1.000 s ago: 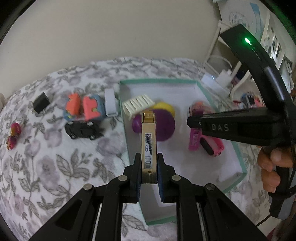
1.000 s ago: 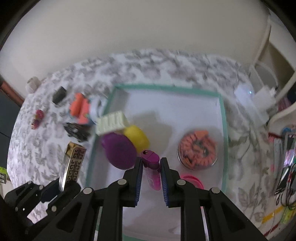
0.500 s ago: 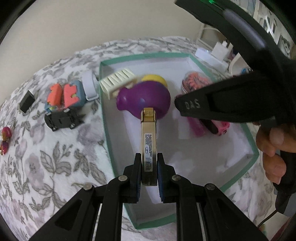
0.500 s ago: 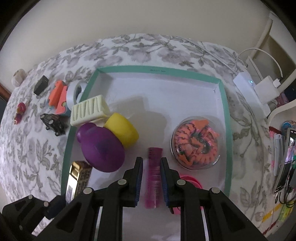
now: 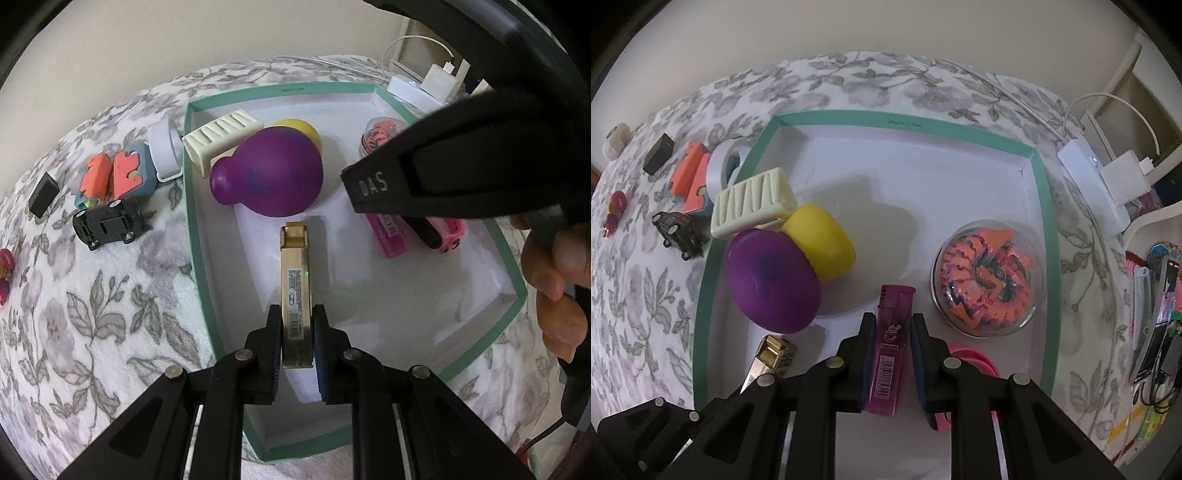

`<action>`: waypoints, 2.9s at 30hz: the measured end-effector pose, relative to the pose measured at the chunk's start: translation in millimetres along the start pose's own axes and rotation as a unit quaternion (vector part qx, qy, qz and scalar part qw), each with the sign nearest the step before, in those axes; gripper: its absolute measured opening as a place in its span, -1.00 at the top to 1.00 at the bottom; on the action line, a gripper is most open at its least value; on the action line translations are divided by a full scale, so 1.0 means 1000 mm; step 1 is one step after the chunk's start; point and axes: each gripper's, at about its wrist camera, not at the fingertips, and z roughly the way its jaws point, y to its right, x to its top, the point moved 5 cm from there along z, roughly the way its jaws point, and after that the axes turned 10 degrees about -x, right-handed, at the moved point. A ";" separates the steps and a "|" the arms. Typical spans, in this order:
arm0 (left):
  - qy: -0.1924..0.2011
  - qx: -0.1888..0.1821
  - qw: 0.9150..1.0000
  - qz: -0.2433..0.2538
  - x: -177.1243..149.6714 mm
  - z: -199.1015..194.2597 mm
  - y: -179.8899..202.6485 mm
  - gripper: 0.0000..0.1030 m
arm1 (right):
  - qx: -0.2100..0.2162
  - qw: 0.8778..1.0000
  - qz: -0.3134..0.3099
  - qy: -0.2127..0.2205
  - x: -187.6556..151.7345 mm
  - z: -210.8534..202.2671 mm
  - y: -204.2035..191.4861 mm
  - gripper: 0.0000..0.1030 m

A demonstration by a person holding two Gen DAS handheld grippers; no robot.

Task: Organize rigid objects
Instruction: 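Open both tools to release the two lighters in the tray, then move the left tool to the pink doll figure while the right tool approaches the black charger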

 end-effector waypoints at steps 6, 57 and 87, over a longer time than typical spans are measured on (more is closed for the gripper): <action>0.002 0.002 1.000 -0.004 0.002 -0.001 0.000 0.62 | -0.013 1.000 -0.007 0.000 0.001 -0.004 -0.005 0.59; 0.150 0.153 0.954 -0.208 0.004 -0.079 -0.116 -0.91 | -0.015 0.996 -0.010 0.093 0.020 -0.068 -0.010 -0.95; 0.224 0.194 0.876 -0.380 -0.054 -0.145 -0.260 -0.98 | 0.070 0.986 -0.050 0.141 0.030 -0.093 -0.111 -0.99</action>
